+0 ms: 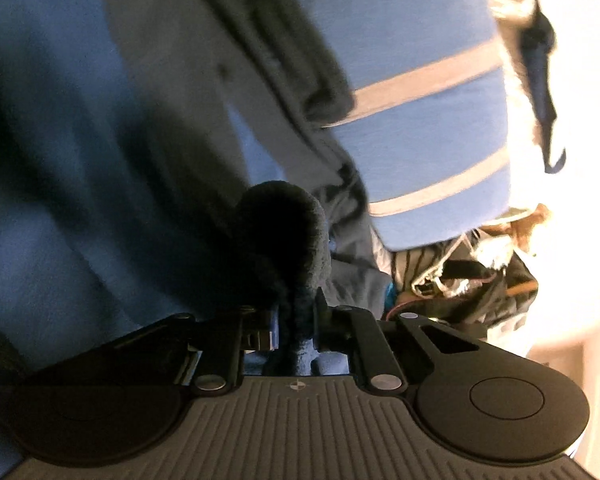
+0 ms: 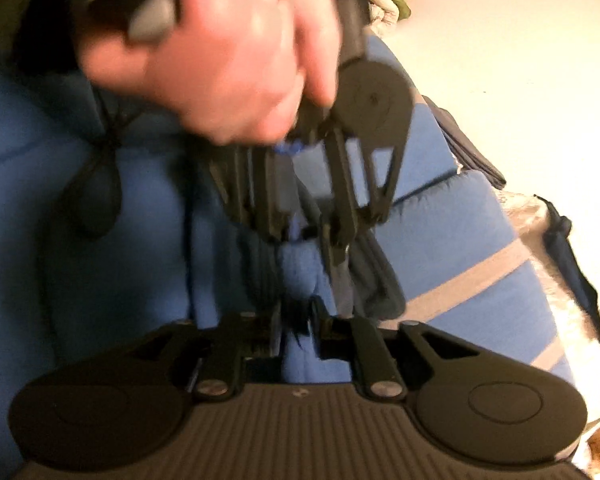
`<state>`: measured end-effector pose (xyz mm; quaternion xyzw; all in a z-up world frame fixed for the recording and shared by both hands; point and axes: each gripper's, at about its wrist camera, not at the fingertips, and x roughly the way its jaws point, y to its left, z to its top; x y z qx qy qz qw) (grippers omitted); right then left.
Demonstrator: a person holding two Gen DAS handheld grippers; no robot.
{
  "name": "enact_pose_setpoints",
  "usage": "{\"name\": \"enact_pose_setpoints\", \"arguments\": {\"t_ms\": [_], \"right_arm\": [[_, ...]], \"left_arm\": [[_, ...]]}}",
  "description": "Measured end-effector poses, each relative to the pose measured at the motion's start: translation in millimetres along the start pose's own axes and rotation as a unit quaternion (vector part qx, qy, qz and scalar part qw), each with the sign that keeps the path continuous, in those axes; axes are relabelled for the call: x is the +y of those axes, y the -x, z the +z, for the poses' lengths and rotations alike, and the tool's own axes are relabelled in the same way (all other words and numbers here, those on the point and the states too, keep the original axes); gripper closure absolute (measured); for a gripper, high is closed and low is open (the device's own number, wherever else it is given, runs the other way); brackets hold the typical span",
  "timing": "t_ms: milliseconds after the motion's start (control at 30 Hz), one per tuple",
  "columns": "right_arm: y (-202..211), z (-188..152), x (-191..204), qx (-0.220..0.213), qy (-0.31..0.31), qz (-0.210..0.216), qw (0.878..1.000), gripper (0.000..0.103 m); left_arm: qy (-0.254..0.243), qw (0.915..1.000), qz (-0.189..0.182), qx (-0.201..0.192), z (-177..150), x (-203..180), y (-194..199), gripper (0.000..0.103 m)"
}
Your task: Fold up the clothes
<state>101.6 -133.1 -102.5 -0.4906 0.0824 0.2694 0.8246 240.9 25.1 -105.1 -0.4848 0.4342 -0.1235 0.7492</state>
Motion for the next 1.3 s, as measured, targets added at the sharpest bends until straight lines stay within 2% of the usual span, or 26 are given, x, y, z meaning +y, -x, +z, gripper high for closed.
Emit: {"name": "enact_pose_setpoints", "arguments": {"t_ms": [33,100,400,567,733,833,933,1067,1100,1167,1300], "right_arm": [[-1.0,-2.6,-1.4,0.007,-0.001,-0.01,1.0,0.04],[-2.5,-10.2,-7.8,0.018,-0.013,-0.026,0.999,0.022],[-20.8,-68.4,-52.9,0.097,-0.062,-0.112,0.987,0.013],[-37.8,-104.7,-84.2,0.146,-0.125,-0.128,0.973,0.01],[-50.4,-135.6,-114.3,0.182,-0.208,-0.134,0.952,0.009],[-49.9,-152.0,-137.0,0.193,-0.295,-0.107,0.93,0.008],[-43.2,-170.4,-168.4,0.186,-0.404,-0.084,0.892,0.006],[-27.8,-193.8,-195.1,0.159,-0.529,-0.05,0.832,0.003],[-26.0,-195.2,-197.9,0.153,-0.542,-0.041,0.825,0.002],[-26.4,-191.8,-198.1,0.151,-0.533,-0.034,0.832,0.001],[-24.5,-181.1,-187.1,0.146,-0.493,-0.008,0.857,0.001]], "left_arm": [[-0.007,1.0,-0.004,-0.003,0.2,-5.0,2.6,0.089],[-0.02,0.9997,-0.012,-0.009,1.6,-15.8,7.2,0.089],[-0.057,0.9957,-0.058,-0.045,16.2,-65.0,30.8,0.09],[-0.071,0.9901,-0.097,-0.072,27.3,-91.4,51.5,0.09],[-0.082,0.9835,-0.128,-0.098,39.0,-113.6,71.2,0.09],[-0.092,0.98,-0.136,-0.113,46.9,-125.0,82.0,0.09],[-0.092,0.9772,-0.144,-0.127,54.9,-132.9,91.3,0.09],[-0.066,0.9721,-0.172,-0.145,66.3,-139.7,101.3,0.09],[-0.051,0.9718,-0.176,-0.148,69.6,-141.0,101.7,0.09],[-0.033,0.9709,-0.176,-0.159,73.8,-145.8,101.8,0.09],[-0.013,0.9656,-0.185,-0.183,83.8,-155.9,105.9,0.09]]}}
